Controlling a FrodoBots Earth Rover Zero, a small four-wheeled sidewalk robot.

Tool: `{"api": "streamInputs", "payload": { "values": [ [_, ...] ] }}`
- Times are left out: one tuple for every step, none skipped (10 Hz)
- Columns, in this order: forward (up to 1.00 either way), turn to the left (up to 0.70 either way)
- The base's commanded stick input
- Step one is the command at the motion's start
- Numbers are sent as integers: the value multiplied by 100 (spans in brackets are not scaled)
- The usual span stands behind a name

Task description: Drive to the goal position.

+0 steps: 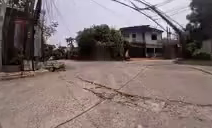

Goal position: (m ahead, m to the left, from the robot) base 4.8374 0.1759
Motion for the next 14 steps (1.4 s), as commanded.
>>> {"api": "streamInputs", "payload": {
  "values": [
    [100,3],
    [100,3],
    [100,3],
    [100,3],
    [100,3],
    [100,3],
    [100,3],
    [100,3],
    [100,3],
    [100,3],
    [100,3],
    [100,3],
    [100,3],
    [100,3]
  ]
}}
